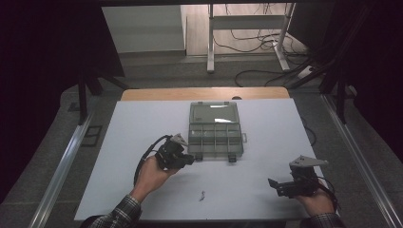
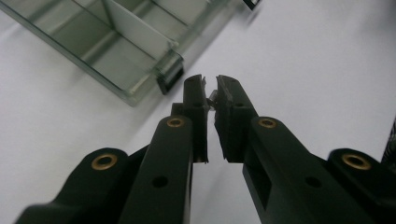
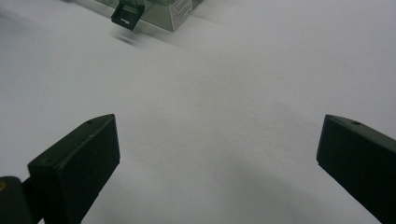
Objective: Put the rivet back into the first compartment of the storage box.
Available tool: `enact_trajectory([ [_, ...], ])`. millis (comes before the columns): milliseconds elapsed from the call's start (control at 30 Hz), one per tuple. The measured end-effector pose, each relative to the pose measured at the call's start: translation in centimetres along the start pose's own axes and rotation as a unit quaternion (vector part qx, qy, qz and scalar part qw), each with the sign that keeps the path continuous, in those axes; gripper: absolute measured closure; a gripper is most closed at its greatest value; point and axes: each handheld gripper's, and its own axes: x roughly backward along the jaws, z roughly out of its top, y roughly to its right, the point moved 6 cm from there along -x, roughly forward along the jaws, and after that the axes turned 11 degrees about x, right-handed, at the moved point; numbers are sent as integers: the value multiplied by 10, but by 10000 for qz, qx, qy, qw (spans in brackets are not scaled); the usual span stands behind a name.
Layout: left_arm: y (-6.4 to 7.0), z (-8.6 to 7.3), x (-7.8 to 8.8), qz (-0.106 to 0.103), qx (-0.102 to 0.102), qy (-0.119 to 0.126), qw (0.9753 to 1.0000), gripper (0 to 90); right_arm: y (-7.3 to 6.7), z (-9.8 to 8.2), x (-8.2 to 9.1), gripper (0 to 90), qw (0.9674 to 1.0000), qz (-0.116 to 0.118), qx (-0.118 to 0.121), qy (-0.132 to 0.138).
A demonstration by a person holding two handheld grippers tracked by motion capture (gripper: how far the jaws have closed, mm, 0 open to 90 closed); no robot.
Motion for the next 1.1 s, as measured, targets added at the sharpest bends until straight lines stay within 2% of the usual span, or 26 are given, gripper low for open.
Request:
enact_trajectory([
  [333, -20, 27, 6, 72, 285, 253, 9992, 838, 0, 0, 0, 0, 10000, 8, 3, -10],
  [600, -35, 45, 3, 219, 402, 413, 9981, 838, 0, -1, 0, 0, 10000, 19, 1, -7],
  [800, -46, 57, -2, 270, 506, 506, 9971, 837, 0, -1, -1, 0, 10000, 31, 8, -16],
  [1100, -58, 71, -18, 462, 588, 457, 9962, 836, 0, -1, -1, 0, 10000, 46, 17, -27],
])
